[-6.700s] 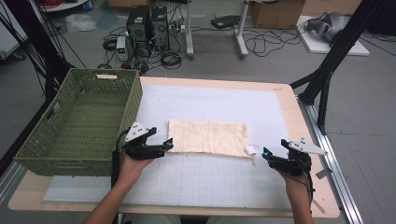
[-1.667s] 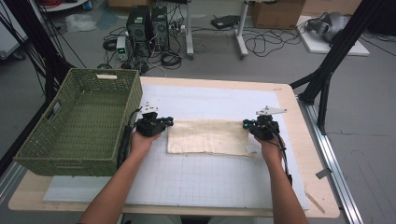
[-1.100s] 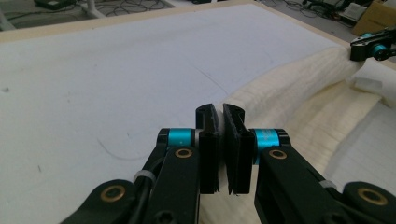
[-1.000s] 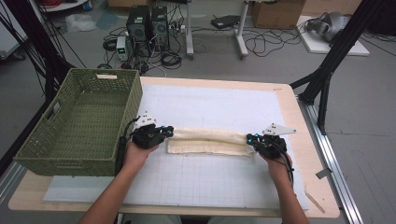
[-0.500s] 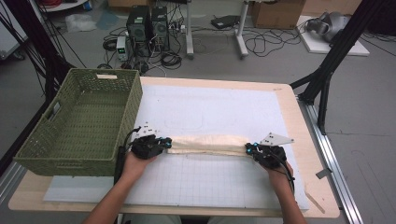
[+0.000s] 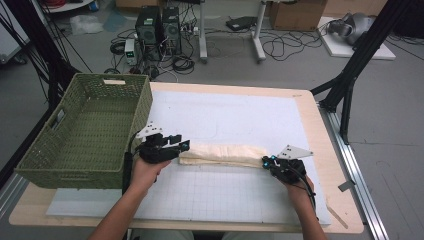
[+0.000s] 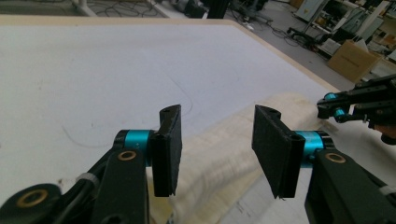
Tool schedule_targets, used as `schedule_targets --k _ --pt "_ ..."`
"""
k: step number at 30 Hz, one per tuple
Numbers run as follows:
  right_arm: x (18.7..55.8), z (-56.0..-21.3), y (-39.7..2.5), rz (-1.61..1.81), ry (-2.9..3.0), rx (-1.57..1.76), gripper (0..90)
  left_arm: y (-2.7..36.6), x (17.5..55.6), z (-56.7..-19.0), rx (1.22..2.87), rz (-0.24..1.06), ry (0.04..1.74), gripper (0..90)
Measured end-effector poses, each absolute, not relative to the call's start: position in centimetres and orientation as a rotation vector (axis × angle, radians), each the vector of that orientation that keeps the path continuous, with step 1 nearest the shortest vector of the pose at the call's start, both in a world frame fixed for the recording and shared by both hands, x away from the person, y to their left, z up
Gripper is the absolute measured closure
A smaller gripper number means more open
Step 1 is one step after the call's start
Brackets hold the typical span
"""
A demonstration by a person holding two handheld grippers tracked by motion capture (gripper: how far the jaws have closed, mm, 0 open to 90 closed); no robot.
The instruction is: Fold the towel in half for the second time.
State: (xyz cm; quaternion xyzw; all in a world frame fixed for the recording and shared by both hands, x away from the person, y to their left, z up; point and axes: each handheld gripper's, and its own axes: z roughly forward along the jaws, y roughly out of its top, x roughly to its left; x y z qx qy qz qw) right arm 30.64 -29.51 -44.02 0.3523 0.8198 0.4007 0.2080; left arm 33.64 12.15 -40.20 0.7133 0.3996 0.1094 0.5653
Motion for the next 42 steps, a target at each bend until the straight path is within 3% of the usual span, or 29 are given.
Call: schedule_targets --k 8,11,17,20,24,28,35,42 --pt "30.6 -44.0 -29.6 1.122 2.281 0.985 84.3 10.2 34.6 -42.9 1.837 0.264 0.984 74.4" --pt "30.6 -44.0 -29.7 1.122 2.275 0.991 84.3 10.0 34.5 -43.3 1.914 0.278 0.981 77.4" --pt "30.7 -44.0 -29.8 1.125 2.272 1.03 80.3 9.9 34.0 -44.4 1.999 0.309 0.987 77.1" --pt "30.5 -42.9 -30.2 1.202 2.221 1.052 66.7 9.7 33.7 -44.5 1.998 0.347 0.966 76.4" --pt "29.8 -40.2 -29.7 1.323 2.109 1.056 55.1 9.5 33.7 -44.7 2.019 0.358 0.961 75.5" --pt "30.1 -39.4 -27.3 1.339 2.109 1.05 55.7 9.5 33.7 -44.7 2.017 0.351 0.964 75.5" --pt "32.1 -41.8 -22.6 1.202 2.219 1.052 58.1 9.6 33.8 -44.8 2.009 0.338 0.975 75.6" --pt "32.6 -44.1 -24.1 1.046 2.251 1.118 59.3 9.8 33.6 -45.1 1.98 0.342 0.979 76.2"
